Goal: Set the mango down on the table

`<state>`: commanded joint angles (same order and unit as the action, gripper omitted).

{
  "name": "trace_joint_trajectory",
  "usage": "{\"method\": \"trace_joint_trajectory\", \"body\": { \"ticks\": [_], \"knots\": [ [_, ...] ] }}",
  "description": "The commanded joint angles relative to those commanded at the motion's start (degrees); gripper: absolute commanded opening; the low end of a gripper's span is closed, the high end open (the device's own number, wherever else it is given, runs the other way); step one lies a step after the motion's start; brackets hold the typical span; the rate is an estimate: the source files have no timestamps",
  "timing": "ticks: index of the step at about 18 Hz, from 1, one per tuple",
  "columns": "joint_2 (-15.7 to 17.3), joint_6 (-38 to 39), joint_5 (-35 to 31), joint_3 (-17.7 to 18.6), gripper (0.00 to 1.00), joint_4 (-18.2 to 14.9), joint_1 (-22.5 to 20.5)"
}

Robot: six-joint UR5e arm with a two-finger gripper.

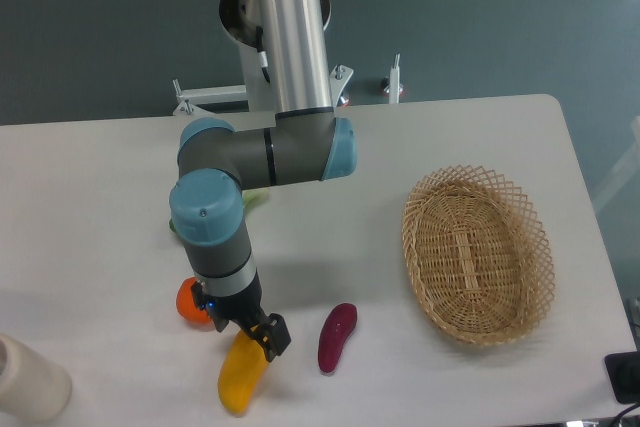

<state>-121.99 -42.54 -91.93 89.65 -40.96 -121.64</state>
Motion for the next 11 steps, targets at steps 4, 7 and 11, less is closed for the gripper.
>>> {"method": "trace_joint_trajectory", "body": {
  "ticks": [4, 7, 11],
  "knots": [
    [0.4, -0.1, 0.1, 0.1, 1.0, 0.0, 0.0],
    [0.8, 0.1, 0.1, 0.3, 1.0, 0.0, 0.0],
    [1.0, 0.1, 0.2, 0.2, 1.0, 0.0, 0.0]
  ]
}}
